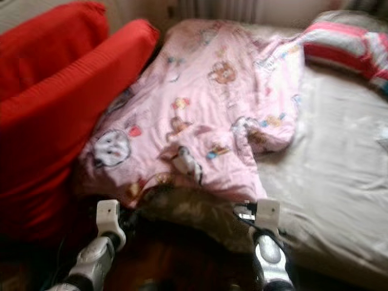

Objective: Clean up the room

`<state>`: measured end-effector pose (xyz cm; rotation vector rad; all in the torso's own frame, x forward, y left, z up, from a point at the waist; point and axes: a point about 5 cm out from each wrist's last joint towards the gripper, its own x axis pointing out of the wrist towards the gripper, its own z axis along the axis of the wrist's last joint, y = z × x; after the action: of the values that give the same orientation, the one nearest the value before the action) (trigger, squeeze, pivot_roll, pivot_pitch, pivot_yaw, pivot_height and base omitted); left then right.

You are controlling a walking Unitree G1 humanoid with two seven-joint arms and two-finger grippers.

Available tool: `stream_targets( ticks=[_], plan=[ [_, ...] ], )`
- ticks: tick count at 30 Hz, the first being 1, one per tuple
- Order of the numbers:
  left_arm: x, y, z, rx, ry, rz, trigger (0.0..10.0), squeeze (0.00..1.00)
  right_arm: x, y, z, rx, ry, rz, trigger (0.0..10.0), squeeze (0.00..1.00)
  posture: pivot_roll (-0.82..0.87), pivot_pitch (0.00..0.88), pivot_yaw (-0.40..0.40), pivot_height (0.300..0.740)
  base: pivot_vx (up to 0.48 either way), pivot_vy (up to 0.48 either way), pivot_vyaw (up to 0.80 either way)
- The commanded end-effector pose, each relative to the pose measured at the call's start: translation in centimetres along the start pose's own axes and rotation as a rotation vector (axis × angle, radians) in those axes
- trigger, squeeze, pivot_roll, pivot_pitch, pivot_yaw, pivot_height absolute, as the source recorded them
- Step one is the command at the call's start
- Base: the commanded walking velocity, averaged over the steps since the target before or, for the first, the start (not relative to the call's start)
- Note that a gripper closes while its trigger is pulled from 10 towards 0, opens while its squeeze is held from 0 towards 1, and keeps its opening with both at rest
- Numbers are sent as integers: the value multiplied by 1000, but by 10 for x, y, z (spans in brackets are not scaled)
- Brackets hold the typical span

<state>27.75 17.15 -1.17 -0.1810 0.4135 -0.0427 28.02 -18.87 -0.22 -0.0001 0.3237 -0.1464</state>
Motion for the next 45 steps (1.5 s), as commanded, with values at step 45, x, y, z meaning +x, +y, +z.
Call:
stream_targets(
  ticks=[45],
  plan=[
    [-1,1,-2,7,14,-3,10000,0,0,3,19,17,-144,-40,10000,0,-61,179,72,740,0,-13,0]
  ],
)
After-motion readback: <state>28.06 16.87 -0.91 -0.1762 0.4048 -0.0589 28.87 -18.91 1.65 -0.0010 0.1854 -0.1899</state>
